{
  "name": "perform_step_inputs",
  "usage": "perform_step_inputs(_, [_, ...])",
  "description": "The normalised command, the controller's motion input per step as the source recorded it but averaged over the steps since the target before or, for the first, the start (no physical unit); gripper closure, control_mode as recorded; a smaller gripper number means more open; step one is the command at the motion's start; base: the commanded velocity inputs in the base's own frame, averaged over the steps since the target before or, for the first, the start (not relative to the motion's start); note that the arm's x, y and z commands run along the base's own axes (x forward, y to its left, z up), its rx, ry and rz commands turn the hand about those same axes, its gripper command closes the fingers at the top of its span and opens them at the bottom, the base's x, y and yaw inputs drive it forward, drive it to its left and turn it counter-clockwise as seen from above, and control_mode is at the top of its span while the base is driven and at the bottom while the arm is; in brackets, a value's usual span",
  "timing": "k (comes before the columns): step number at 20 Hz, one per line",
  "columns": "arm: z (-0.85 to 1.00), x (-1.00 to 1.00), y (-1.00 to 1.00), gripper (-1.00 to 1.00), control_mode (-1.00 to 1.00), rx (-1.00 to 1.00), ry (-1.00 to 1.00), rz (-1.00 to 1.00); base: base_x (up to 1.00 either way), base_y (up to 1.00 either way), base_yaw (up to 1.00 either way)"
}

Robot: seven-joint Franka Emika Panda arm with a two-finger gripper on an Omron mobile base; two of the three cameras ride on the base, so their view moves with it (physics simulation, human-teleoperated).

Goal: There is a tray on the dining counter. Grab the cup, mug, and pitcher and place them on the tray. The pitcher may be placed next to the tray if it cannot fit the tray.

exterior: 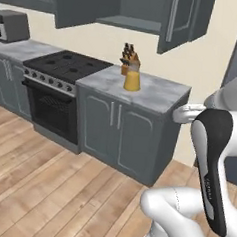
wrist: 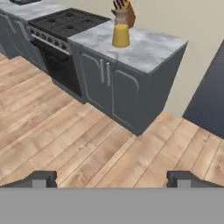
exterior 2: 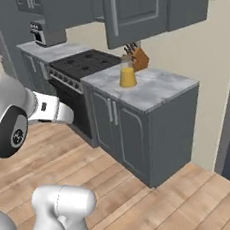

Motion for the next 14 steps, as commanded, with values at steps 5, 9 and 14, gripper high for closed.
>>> perform_step_inputs(5, [0.0, 0.0, 0.0, -1.0, 1.0, 0.0, 0.0, 0.0, 0.31, 0.38, -0.52])
perform_step_inputs(9, [0.0, 0.0, 0.0, -1.0, 1.0, 0.0, 0.0, 0.0, 0.18, 0.51, -0.53])
perform_step_inputs(14, [0.0, 0.0, 0.0, -1.0, 1.0, 0.0, 0.0, 0.0, 0.09, 0.69, -0.51])
